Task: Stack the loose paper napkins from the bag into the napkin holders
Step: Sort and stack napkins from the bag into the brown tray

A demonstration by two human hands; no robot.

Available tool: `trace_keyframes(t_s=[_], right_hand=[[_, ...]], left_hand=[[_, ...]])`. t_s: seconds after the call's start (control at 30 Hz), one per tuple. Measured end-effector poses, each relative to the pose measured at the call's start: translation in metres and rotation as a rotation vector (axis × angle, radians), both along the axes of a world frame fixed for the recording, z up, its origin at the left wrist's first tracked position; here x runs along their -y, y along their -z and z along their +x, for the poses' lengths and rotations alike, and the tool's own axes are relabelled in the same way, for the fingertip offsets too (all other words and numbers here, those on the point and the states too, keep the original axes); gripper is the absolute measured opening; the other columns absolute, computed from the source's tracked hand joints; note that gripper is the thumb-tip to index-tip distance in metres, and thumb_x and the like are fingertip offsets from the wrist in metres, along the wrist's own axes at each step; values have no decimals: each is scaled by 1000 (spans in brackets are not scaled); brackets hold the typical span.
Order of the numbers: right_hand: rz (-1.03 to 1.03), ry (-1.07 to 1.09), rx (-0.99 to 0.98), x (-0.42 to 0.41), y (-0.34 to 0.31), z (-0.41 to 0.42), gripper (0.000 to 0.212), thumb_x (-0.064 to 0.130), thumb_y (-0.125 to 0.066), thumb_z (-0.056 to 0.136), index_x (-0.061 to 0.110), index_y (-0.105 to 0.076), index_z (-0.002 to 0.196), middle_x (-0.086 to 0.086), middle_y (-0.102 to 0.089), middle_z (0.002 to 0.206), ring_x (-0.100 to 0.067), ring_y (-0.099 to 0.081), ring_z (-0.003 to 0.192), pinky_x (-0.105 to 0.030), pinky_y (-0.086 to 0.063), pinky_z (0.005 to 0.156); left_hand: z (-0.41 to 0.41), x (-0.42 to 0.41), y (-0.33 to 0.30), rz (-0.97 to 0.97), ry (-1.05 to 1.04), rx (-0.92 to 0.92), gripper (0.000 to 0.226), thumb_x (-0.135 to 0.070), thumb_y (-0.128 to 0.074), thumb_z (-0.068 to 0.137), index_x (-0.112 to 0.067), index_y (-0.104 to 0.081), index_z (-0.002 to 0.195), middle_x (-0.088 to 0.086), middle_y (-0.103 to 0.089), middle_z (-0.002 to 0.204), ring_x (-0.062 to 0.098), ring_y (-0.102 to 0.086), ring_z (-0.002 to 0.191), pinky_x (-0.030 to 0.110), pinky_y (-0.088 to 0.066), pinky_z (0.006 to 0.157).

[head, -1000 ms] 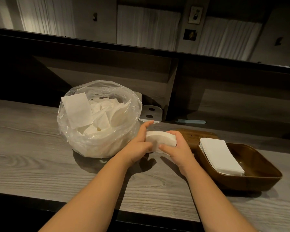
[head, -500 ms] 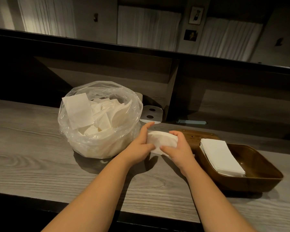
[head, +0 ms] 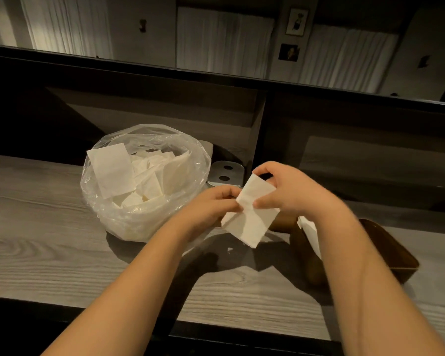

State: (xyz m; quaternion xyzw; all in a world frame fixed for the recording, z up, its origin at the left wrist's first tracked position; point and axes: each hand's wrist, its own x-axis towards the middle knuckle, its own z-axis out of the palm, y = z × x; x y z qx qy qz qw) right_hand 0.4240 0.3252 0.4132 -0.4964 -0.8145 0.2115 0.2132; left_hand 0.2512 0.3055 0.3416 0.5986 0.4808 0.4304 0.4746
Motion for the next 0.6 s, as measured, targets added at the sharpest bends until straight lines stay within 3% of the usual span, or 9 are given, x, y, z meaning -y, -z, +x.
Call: trace_keyframes(t_s=[0.07,0.13,0.2,0.3,0.4,0.5,0.6], right_hand=[[-3,-5,7,4,-17,12,66,16,-78,80,31,-45,135,9,-54,114,-12,-54,102,-23,-48,78],[-33,54,-204,6,-25,27,60,20,-78,81,30,-48,132,7,-58,116,-14,-58,101,-27,-51,81],[-134,113,-435,9,-26,44,42,26,-74,84,27,-56,122,4,-62,114,-16,-62,102,-35,-55,87],[-249,144,-487,14,-17,71,19,31,-67,89,28,-61,107,3,-69,106,-16,-69,96,-33,-59,78],[-243,231,-596,16,-16,100,24,28,-64,93,23,-61,116,3,-70,106,-15,-69,96,-29,-57,71],[-274,341,-493,16,-13,122,21,29,-64,93,20,-63,112,3,-69,100,-14,-67,92,-26,-54,69],[-299,372,-301,15,2,130,22,35,-66,91,22,-63,108,3,-70,99,-14,-66,95,-32,-54,80]], left_hand=[[11,5,-13,-2,12,-25,25,-15,-65,92,-15,-63,117,-1,-70,113,16,-68,104,32,-57,87],[28,8,-22,46,-19,20,22,-16,-65,92,-17,-64,115,-1,-71,111,15,-70,101,33,-58,87],[47,9,-30,78,-61,114,19,-16,-66,92,-17,-65,110,1,-72,109,15,-71,99,35,-60,85],[77,11,-37,67,-58,186,16,-18,-68,91,-17,-65,107,4,-72,106,18,-72,96,39,-60,83],[104,15,-36,63,-109,118,14,-29,-63,94,-19,-63,105,3,-68,98,19,-66,83,30,-56,68],[122,16,-24,34,-188,39,15,-29,-54,99,-21,-58,110,1,-60,97,11,-53,75,22,-41,60],[132,15,-10,4,-221,-50,23,-25,-52,99,-22,-52,122,-2,-57,115,10,-53,84,21,-40,61]])
